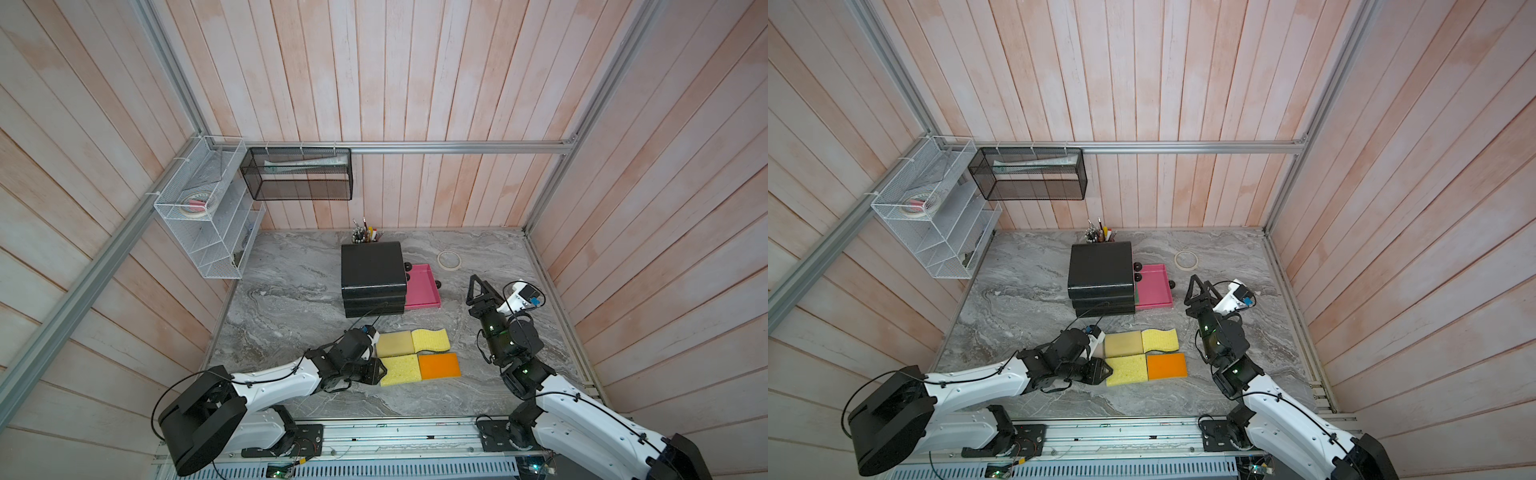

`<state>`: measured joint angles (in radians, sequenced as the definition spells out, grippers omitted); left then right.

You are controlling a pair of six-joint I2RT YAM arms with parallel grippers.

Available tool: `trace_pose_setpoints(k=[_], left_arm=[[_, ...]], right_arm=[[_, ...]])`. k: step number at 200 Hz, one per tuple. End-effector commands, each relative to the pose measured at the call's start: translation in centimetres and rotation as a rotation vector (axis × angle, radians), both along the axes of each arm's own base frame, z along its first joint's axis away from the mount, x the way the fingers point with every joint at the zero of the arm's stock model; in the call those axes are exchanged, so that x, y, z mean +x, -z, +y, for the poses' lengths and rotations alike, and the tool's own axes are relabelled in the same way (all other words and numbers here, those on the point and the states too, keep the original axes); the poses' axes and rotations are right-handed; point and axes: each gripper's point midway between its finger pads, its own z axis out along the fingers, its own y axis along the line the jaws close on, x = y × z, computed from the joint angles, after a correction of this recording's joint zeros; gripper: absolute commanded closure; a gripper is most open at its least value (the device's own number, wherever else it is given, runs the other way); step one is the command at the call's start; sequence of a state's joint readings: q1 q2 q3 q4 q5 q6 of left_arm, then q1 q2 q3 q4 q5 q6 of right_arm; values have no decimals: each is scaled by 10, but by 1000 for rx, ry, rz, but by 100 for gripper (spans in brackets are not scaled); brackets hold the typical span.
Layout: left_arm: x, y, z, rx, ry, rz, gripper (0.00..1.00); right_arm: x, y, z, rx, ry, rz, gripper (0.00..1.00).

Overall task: Take the sponge out of the drawer
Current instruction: Place the sponge at the center of the board, then pick up the sponge from the drawer.

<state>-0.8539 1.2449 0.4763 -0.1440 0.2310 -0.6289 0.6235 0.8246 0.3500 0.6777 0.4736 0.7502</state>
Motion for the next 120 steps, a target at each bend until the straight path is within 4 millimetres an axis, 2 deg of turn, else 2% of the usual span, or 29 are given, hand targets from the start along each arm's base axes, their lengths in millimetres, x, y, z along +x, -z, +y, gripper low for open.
trace_pose_setpoints(k=[1, 23, 45, 77, 116, 120], left_arm=[[12, -21, 4, 26, -20, -83, 56], [19, -34, 9, 54, -34, -131, 56], [28, -57, 12, 33, -64, -202, 56], [38, -89, 20, -21, -121, -298, 55], [49, -158, 27, -269, -205, -479, 50], [51, -164, 29, -286, -215, -498, 45]], right_arm=[[11, 3, 4, -75, 14, 40, 43], [28, 15, 15, -176, -2, 113, 41], [52, 36, 31, -268, -77, 205, 37], [91, 84, 68, -272, -399, 352, 35], [106, 132, 109, -326, -627, 466, 35], [107, 136, 113, -346, -638, 481, 35]])
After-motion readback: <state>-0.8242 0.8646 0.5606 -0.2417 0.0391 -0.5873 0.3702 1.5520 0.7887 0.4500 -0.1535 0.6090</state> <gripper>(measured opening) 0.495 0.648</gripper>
